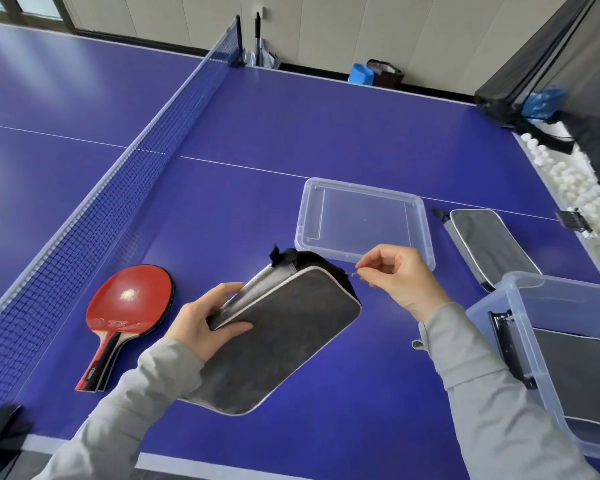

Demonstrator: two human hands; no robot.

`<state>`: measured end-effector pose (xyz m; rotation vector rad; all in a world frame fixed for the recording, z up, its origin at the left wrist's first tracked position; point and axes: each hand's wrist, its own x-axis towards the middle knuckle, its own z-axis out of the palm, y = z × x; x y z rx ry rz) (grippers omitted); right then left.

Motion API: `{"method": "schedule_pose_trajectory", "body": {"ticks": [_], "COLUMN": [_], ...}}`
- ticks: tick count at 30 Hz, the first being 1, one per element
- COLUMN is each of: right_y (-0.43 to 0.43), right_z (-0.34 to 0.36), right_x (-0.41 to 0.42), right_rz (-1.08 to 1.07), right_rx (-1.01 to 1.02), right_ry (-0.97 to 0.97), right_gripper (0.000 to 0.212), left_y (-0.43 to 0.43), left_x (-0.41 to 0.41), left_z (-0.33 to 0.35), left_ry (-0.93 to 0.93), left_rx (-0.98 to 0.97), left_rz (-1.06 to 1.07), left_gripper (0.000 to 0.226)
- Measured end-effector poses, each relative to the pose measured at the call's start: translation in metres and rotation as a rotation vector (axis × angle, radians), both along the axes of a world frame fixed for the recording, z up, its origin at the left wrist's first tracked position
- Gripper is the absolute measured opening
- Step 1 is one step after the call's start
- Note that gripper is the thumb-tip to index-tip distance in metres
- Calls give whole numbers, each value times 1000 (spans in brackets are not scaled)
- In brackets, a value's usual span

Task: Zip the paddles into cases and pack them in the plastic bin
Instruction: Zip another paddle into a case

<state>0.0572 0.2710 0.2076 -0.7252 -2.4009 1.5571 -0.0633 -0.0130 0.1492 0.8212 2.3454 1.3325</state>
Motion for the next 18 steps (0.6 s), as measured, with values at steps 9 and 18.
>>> {"method": "schedule_pose_trajectory", "body": {"ticks": [9,18], "right_y": [-1,2], "right_z": [-26,-25], "right_x": [16,10], "right_rz": [-93,-32], "right_rx": [-90,112], "right_ry": [-13,-46], "right_gripper": [26,20], "left_y": [-4,2], "left_x": [-10,-11], "left_z": [14,13], "left_ry": [-455,-648], "left_rx": [354,331], "left_rz": [149,103], "left_gripper": [41,37]}}
